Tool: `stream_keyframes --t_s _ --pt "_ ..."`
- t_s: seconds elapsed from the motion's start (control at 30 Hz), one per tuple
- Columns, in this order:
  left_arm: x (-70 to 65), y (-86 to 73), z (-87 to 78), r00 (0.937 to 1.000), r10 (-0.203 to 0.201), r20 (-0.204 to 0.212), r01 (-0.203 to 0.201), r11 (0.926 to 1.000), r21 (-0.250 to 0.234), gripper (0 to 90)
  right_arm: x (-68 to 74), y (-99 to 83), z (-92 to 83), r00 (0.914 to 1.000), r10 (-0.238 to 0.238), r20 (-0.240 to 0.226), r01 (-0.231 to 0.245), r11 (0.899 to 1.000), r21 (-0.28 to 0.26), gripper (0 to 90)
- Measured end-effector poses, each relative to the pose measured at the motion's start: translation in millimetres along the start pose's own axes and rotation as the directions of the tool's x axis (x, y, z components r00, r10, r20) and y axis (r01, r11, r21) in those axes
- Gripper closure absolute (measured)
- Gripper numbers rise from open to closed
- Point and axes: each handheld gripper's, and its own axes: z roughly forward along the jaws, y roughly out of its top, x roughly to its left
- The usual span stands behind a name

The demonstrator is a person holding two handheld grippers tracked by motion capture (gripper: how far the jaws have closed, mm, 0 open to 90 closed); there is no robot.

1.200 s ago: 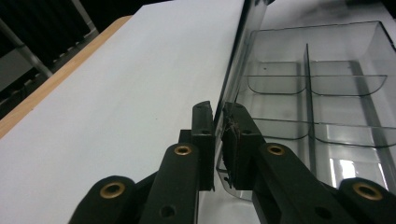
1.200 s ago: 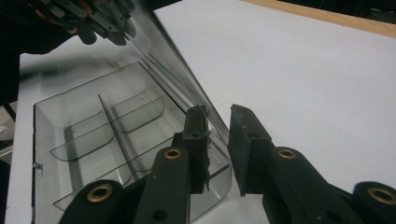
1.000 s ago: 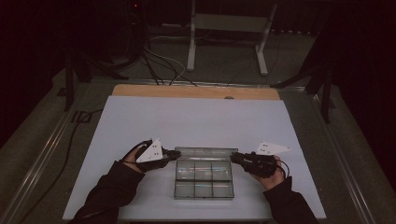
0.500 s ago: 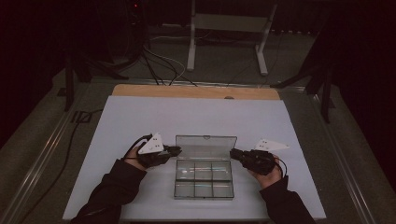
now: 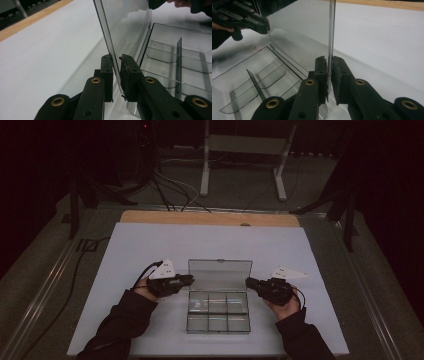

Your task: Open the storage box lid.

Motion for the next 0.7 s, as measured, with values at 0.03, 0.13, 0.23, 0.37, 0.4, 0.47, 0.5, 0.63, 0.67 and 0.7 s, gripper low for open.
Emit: stream_keyframes --t_s 0.03,0.13,0.23,0.37,0.4,0.47,0.5,0.63,0.67,0.7 --pt "0.0 0.0 0.0 1.0 0.0 0.0 0.0 1.0 0.0 83.1 0.1 0.1 0.2 1.0 0.001 0.003 -0.001 1.0 0.0 82.6" --pt "1.4 0.7 0.9 0.9995 -0.032 0.0 0.032 0.9995 0.008 82.7 -0.2 0.6 1.2 0.9999 0.011 0.006 -0.011 1.0 0.004 82.8" --pt "2.5 0.5 1.3 0.9991 -0.042 0.002 0.042 0.9991 0.008 82.5 -0.3 1.2 2.3 0.9997 0.022 0.013 -0.022 1.0 0.006 83.0" --pt "3.7 0.8 1.8 0.9987 -0.051 0.002 0.051 0.9986 0.012 82.1 -0.6 1.7 3.3 0.9992 0.035 0.017 -0.035 0.999 0.009 83.0" --pt "4.0 0.9 1.9 0.9985 -0.054 0.003 0.054 0.9984 0.015 82.0 -0.8 1.9 3.4 0.999 0.04 0.017 -0.041 0.999 0.011 83.0" --pt "4.9 0.9 2.2 0.9979 -0.065 0.006 0.065 0.9977 0.016 81.9 -1.1 2.0 4.0 0.9987 0.047 0.018 -0.047 0.999 0.01 83.1" --pt "5.6 0.8 2.5 0.9973 -0.073 0.009 0.072 0.9973 0.016 81.9 -1.5 2.1 4.3 0.9986 0.051 0.017 -0.051 0.999 0.011 83.1" --pt "7.1 1.2 3.4 0.9954 -0.095 0.007 0.095 0.9952 0.024 81.2 -2.3 2.7 5.9 0.9969 0.075 0.023 -0.075 0.997 0.018 83.0" --pt "7.3 1.3 3.6 0.9948 -0.101 0.006 0.101 0.9946 0.025 81.0 -2.4 2.9 6.3 0.9962 0.083 0.025 -0.083 0.996 0.018 83.0" --pt "7.3 1.3 3.6 0.9948 -0.101 0.006 0.101 0.9946 0.025 80.9 -2.4 2.9 6.3 0.9962 0.083 0.025 -0.083 0.996 0.018 83.0"
